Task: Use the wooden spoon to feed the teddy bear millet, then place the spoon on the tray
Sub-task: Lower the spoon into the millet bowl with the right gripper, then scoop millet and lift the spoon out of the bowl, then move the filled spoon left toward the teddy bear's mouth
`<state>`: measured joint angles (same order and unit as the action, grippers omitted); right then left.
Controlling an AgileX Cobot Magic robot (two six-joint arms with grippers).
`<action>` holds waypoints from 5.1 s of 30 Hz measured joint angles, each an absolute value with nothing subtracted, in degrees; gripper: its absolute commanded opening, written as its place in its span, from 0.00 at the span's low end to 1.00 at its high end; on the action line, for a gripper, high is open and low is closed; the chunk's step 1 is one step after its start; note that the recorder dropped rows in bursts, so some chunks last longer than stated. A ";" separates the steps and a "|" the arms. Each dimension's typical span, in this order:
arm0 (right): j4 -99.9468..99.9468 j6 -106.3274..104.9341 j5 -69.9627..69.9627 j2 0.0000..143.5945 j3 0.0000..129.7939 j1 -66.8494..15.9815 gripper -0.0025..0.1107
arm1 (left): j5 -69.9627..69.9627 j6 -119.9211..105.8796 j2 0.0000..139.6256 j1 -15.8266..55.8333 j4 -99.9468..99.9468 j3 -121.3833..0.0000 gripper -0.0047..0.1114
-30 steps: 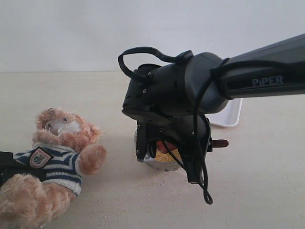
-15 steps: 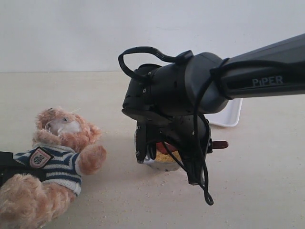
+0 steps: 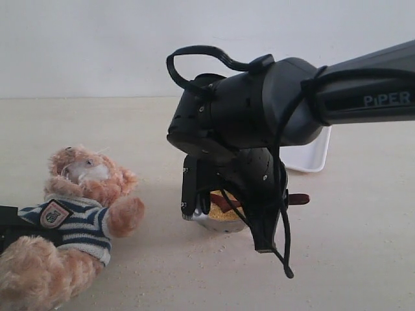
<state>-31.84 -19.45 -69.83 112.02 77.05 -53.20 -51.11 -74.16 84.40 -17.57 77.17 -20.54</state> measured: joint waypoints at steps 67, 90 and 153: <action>-2.04 -21.98 -69.85 107.48 82.88 -36.41 0.02 | -51.11 -74.16 84.40 -17.57 77.17 -20.54 0.08; 1.95 -20.55 -69.72 106.18 81.73 -33.38 0.02 | -51.11 -74.16 84.40 -17.57 77.17 -20.54 0.08; -14.61 -19.29 -69.93 121.56 107.79 -59.31 0.02 | -51.11 -74.16 84.40 -17.57 77.17 -20.54 0.08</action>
